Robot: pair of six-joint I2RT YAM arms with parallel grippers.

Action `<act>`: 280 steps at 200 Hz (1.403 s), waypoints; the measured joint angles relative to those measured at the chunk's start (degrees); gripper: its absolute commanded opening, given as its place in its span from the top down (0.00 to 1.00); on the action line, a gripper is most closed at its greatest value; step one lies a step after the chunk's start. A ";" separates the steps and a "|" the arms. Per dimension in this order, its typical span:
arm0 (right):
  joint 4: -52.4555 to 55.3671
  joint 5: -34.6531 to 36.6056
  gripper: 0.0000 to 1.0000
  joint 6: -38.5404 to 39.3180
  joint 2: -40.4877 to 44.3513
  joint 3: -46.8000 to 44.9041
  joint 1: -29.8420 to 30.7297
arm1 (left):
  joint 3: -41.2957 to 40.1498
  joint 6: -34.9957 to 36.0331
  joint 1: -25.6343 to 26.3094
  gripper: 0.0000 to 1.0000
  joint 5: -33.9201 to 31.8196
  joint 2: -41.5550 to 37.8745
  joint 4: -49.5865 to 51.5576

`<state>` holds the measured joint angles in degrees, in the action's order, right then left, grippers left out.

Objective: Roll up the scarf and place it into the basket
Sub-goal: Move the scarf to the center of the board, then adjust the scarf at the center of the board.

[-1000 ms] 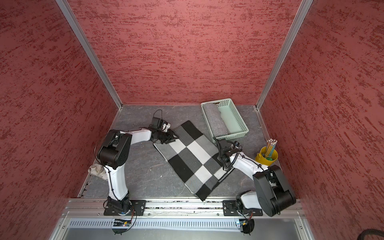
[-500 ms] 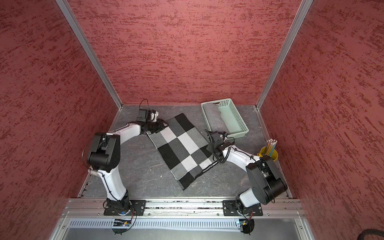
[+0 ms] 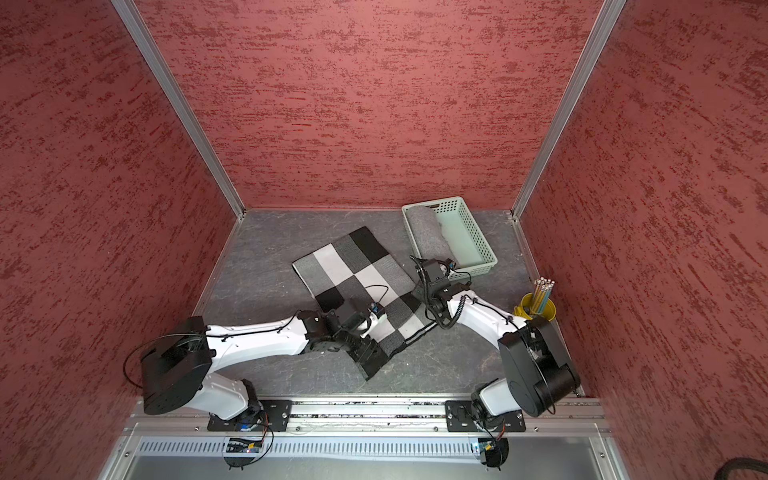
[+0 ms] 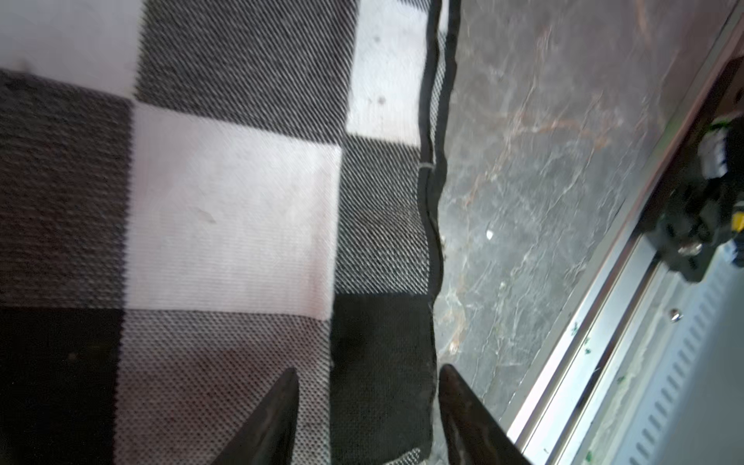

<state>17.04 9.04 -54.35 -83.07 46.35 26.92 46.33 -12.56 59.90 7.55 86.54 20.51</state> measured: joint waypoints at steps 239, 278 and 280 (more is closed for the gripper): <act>7.41 0.42 1.00 6.51 -0.17 14.27 0.02 | 12.33 1.55 -8.66 1.00 -6.36 -12.22 22.25; 11.50 2.71 1.00 8.74 4.11 18.64 0.04 | 22.29 4.39 -9.09 1.00 0.61 -16.85 27.36; 11.76 2.91 1.00 8.74 4.61 18.49 0.04 | 22.47 4.44 -8.96 1.00 1.09 -16.87 27.52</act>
<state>28.80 11.94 -45.60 -78.46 64.84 26.96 68.79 -8.12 50.94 8.64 69.67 48.03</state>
